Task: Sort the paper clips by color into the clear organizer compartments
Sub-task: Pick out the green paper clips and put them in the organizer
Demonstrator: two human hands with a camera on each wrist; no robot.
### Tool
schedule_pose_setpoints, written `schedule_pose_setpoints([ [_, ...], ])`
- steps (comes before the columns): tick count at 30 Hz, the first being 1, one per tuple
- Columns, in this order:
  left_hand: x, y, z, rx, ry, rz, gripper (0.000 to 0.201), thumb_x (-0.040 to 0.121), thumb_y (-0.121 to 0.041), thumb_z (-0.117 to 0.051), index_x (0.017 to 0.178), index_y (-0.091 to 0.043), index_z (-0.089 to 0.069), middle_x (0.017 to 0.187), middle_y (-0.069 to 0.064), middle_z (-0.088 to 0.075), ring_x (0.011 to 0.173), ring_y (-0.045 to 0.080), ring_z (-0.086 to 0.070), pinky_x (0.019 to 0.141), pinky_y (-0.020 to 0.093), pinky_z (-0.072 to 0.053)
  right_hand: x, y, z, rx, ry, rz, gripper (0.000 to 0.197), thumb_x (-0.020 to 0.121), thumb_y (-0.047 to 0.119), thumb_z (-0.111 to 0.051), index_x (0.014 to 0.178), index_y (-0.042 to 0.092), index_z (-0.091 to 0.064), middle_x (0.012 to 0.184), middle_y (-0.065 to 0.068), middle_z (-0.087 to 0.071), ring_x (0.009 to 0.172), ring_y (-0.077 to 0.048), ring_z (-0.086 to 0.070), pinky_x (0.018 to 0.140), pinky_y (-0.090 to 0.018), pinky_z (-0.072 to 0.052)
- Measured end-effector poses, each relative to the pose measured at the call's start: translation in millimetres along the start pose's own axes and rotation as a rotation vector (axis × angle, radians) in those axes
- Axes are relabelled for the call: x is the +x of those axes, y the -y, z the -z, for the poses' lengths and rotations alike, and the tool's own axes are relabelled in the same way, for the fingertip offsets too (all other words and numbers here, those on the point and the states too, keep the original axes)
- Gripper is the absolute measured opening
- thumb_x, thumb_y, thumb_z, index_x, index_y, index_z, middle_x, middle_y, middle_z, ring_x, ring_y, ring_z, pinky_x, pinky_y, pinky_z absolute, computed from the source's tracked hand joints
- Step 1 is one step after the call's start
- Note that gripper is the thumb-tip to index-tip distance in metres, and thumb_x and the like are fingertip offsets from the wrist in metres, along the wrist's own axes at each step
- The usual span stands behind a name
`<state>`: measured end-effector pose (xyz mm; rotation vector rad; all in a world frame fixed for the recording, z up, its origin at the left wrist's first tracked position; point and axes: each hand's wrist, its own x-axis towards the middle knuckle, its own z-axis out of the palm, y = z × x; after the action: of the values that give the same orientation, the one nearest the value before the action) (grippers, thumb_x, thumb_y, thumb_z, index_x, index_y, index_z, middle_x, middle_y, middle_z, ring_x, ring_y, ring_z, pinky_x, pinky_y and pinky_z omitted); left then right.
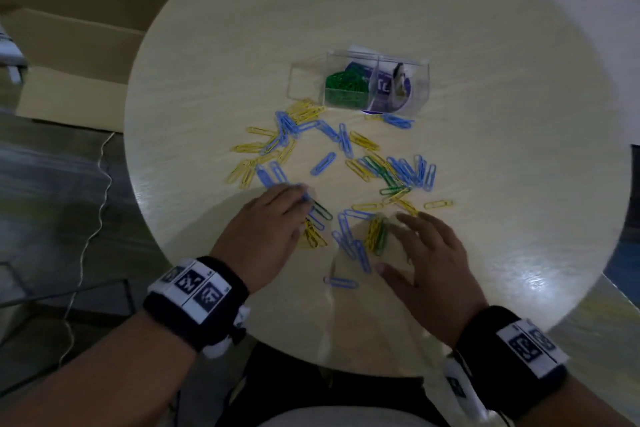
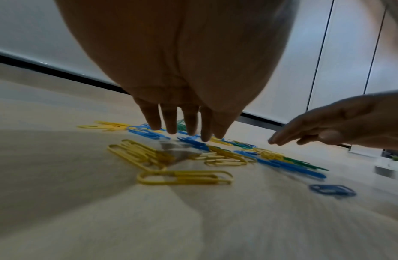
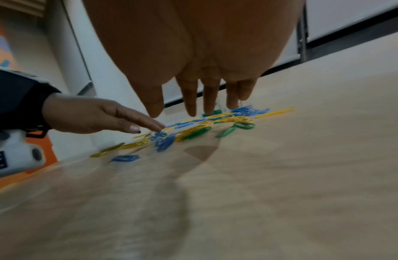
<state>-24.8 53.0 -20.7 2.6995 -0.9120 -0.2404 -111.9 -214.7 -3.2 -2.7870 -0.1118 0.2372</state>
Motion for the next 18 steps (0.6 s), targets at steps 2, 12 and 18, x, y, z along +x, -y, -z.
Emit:
schedule_pose_setpoints([
  [2,4.1,9.8,0.2,-0.025,-0.013,0.060,0.038,0.089,-0.023,-0.049,0.126,-0.021,-0.057,0.140,-0.001,-0.051,0.131,0.020,-0.044,0.103,0.039,-0.043,-0.3,-6.6,-0.6,-0.054,0.030,-0.071,0.064,0.078,0.065,-0.050,0.128,0.025,-0.055,0.139,-0.002,-0.049,0.133,-0.032,-0.037,0.106,-0.045,-0.037],
  [12,18.5,14.0,7.9,-0.065,-0.154,0.012,0.027,0.087,-0.017,-0.054,0.107,-0.023,-0.071,0.107,-0.006,-0.069,0.096,0.025,-0.056,0.086,0.040,-0.048,-0.4,-30.3,0.0,0.115,-0.206,-0.131,0.029,0.080,0.037,-0.053,0.104,0.029,-0.068,0.110,-0.002,-0.064,0.101,-0.033,-0.057,0.089,-0.038,-0.043],
  [18,32.6,8.0,0.8,-0.096,-0.049,-0.032,0.023,0.089,-0.023,-0.054,0.101,-0.018,-0.074,0.097,-0.004,-0.068,0.090,0.024,-0.055,0.081,0.038,-0.047,17.0,-58.5,5.2,0.096,-0.184,-0.169,0.024,0.078,0.027,-0.059,0.096,0.029,-0.075,0.086,-0.001,-0.065,0.078,-0.030,-0.060,0.076,-0.036,-0.045],
])
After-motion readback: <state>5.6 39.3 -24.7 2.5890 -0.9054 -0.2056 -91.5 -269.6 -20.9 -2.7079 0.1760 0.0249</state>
